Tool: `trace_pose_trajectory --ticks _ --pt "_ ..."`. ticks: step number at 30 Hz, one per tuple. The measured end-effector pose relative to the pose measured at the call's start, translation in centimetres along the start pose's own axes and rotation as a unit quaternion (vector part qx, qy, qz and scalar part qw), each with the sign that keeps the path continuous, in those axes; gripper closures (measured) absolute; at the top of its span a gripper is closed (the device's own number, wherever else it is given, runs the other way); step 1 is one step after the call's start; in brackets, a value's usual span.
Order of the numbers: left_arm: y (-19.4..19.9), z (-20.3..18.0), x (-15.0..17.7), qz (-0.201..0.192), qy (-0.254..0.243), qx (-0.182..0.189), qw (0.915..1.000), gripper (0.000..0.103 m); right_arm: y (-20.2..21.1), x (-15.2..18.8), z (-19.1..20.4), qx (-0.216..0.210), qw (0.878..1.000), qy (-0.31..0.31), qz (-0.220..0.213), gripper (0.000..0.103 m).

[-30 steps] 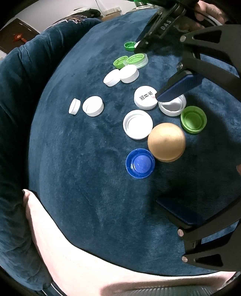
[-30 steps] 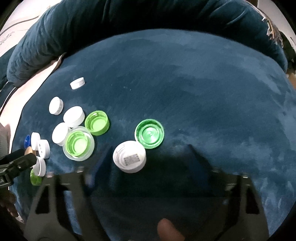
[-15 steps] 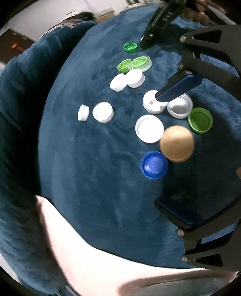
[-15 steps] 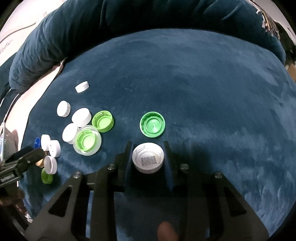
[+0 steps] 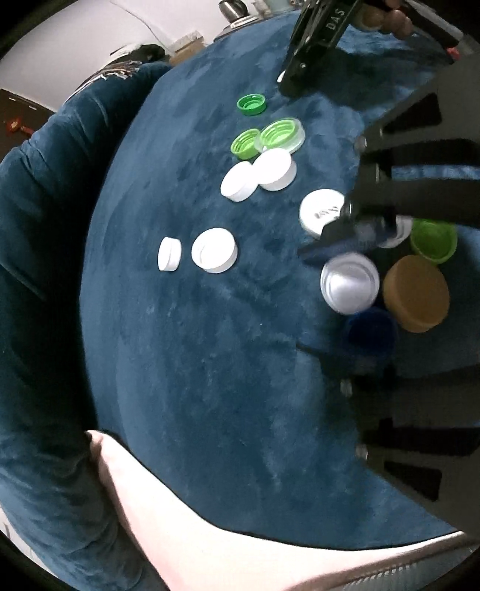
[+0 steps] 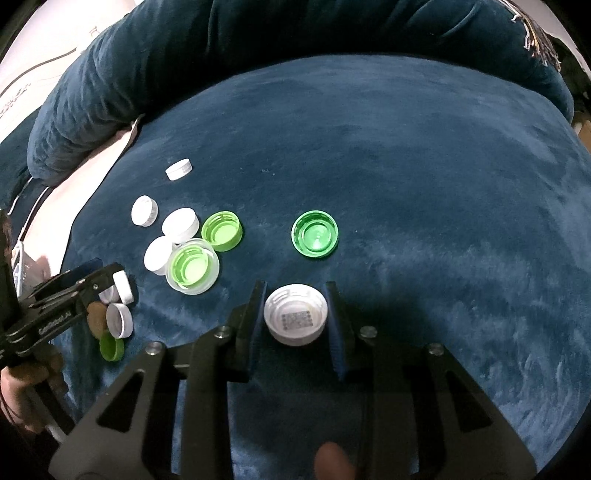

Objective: Organize objects
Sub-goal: 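Grasp the white printed cap with the right tool while the left tool grasps white and blue caps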

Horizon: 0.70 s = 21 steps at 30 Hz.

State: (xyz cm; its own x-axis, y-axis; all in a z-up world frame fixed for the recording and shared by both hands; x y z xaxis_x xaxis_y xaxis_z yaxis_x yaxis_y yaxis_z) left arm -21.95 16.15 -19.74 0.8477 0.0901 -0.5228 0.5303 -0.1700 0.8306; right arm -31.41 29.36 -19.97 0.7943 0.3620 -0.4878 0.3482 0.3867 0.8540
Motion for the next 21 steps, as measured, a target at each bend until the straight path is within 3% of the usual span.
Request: trace_pose_trajectory --ticks 6,7,8,10,14,17,21 --pt "1.1 0.6 -0.2 -0.006 0.014 -0.001 0.9999 0.066 0.3 0.0 0.6 -0.002 1.000 0.006 -0.002 0.072" --pt "1.3 0.4 0.0 -0.004 0.017 0.003 0.9998 0.059 0.3 0.1 0.7 -0.002 1.000 0.006 -0.002 0.072" --pt "1.3 0.3 0.2 0.000 0.018 0.007 0.9998 0.042 0.4 0.1 0.8 -0.003 1.000 0.007 -0.002 0.072" --pt "1.3 0.1 0.7 0.006 0.013 0.005 0.9999 0.035 0.4 0.2 1.1 -0.003 1.000 0.007 -0.002 0.072" --pt "0.3 0.2 1.8 0.031 -0.006 -0.013 0.9994 0.038 0.5 0.3 1.5 -0.005 1.000 0.011 -0.003 0.072" --pt "0.2 0.6 1.9 0.030 -0.004 -0.018 0.9994 0.058 0.5 0.3 1.7 -0.006 1.000 0.013 -0.002 0.072" --pt "1.5 0.9 1.1 0.012 0.008 -0.006 0.9999 0.058 0.7 0.4 1.7 -0.004 1.000 0.011 -0.003 0.072"
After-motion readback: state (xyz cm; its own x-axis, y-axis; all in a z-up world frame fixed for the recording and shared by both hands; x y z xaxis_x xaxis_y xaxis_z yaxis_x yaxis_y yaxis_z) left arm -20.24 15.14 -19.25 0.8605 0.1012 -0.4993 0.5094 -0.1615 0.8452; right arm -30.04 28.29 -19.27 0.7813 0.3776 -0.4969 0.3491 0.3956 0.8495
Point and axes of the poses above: each gripper's, at about its wrist camera, not at the fingertips, and y roughly against the way its jaws point, z to its left, x to its underside, the point moved 10 cm from there along -y, roughly the way its jaws point, and after that the axes turned 2 degrees about -z, right-handed, at the moved point
